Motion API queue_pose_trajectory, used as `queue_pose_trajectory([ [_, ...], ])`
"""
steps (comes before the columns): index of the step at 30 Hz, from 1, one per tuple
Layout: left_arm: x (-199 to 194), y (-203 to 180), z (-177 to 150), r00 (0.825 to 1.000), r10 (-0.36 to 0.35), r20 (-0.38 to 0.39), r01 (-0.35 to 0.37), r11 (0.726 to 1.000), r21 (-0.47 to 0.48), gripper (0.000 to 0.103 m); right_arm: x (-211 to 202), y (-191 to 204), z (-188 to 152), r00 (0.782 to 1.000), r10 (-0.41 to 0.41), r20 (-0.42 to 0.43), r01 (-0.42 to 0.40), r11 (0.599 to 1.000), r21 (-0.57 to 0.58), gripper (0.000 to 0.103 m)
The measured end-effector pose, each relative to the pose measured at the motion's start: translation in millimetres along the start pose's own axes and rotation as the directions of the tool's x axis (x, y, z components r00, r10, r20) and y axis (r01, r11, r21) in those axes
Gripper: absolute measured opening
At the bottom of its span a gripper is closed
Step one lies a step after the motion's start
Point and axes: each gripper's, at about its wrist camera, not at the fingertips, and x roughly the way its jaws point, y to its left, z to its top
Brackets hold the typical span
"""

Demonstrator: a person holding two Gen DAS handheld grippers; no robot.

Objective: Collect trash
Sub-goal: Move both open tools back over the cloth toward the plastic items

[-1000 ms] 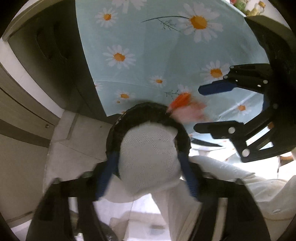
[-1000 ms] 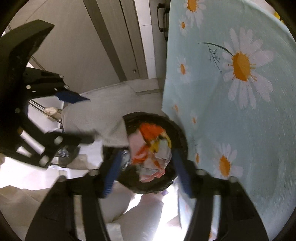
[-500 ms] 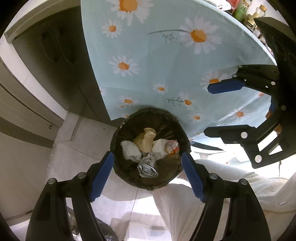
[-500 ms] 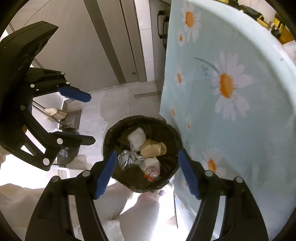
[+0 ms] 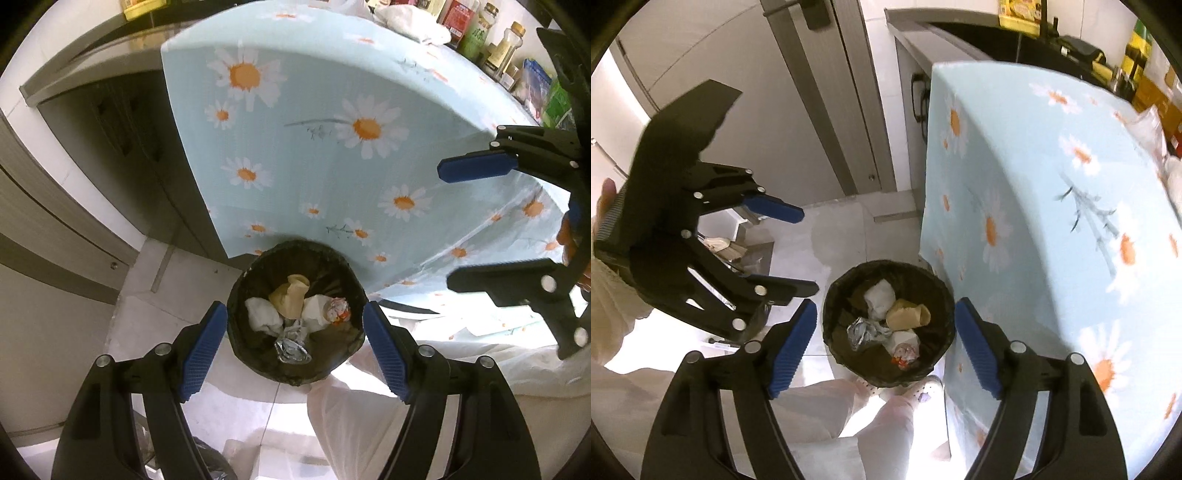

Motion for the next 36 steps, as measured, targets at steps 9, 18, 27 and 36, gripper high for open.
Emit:
queue_pose_trajectory([
  [9, -28.2, -11.5, 18.7, 0.997, 0.026, 0.066, -0.024, 0.999, -0.028, 0.074, -48.8, -15.0, 14.9, 0.994, -0.029, 0.109, 0.035, 0.998, -0.048, 0.082],
  [18, -51.0, -31.4, 69.1, 0.984, 0.045, 0.173, -0.049, 0.999, 0.021, 0.086, -94.4, -76.3, 8.7, 0.971, -0.105, 0.213, 0.097, 0.994, 0.048, 0.082],
  [27, -49.1, -53.9, 130.6, 0.977, 0.007, 0.212, -0.026, 0.996, 0.086, 0.087, -132.3, -175.8, -23.8, 0.938, -0.25, 0.241, 0.187, 0.949, 0.254, 0.082],
  [36, -35.5, -66.9, 201.1, 0.962, -0.064, 0.267, 0.046, 0.996, 0.072, 0.087, -153.8, -272.5, -39.8, 0.905, -0.367, 0.217, 0.253, 0.872, 0.419, 0.095],
])
